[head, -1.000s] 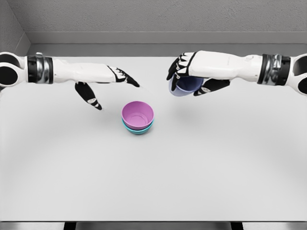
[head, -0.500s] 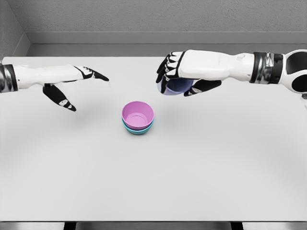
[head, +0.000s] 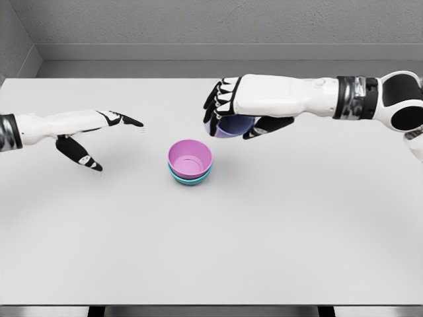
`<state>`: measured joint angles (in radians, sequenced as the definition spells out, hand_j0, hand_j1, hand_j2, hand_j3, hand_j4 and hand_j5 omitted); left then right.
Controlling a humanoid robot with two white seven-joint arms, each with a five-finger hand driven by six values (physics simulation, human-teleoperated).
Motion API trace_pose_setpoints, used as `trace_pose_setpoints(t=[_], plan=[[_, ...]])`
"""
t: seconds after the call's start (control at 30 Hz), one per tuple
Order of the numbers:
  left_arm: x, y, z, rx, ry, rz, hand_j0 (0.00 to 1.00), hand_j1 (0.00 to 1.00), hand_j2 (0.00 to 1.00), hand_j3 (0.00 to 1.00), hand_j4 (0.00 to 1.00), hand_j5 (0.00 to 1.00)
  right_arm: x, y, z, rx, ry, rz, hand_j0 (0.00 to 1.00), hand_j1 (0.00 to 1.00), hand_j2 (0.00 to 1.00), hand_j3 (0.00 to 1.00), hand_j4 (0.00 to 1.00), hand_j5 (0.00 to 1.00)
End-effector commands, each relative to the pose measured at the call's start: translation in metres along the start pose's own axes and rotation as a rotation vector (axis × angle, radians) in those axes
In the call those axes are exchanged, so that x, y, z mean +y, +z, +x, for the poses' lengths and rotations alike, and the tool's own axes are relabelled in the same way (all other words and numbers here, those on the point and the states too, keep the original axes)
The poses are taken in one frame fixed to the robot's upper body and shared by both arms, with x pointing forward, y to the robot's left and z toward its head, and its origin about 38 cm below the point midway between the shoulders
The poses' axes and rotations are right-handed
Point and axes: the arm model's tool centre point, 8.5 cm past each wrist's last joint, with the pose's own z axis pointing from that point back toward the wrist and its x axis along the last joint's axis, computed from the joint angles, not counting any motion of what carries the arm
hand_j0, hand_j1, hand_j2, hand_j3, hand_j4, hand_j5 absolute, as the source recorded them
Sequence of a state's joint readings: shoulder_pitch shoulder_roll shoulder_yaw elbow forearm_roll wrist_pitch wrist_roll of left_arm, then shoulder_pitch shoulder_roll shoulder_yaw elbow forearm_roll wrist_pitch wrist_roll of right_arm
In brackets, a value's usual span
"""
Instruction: Stacking bowl and cup with both arms
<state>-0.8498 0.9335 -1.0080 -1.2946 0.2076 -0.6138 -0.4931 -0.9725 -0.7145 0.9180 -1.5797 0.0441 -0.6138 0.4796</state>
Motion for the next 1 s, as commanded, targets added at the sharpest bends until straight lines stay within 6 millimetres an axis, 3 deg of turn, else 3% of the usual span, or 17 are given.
trace_pose_setpoints(t=[0.0,0.1,0.37,0.57,0.97], plan=[[0.021,0.008,0.003,-0.001,-0.015,0.069,1.0,1.0,1.0,1.0,1.0,1.0,0.0,-0.007,0.002,-0.018,-0.01,-0.011,0.55,0.55,0.55,0.55,0.55,0.55],[0.027,0.024,0.0,0.027,-0.02,0.087,1.0,1.0,1.0,1.0,1.0,1.0,0.001,-0.009,0.003,-0.022,-0.01,-0.007,0.55,0.55,0.55,0.55,0.55,0.55],[0.012,0.053,-0.016,0.079,0.036,0.166,1.0,1.0,1.0,1.0,1.0,1.0,0.004,-0.018,0.006,-0.045,-0.02,-0.007,0.55,0.55,0.55,0.55,0.55,0.55],[0.014,0.06,-0.017,0.088,0.042,0.184,1.0,1.0,1.0,1.0,1.0,1.0,0.005,-0.025,0.007,-0.058,-0.027,-0.017,0.55,0.55,0.55,0.55,0.55,0.55],[-0.007,0.063,-0.028,0.115,0.093,0.164,1.0,1.0,1.0,1.0,1.0,1.0,0.011,-0.033,0.01,-0.08,-0.042,-0.006,0.56,0.56,0.56,0.56,0.56,0.56]])
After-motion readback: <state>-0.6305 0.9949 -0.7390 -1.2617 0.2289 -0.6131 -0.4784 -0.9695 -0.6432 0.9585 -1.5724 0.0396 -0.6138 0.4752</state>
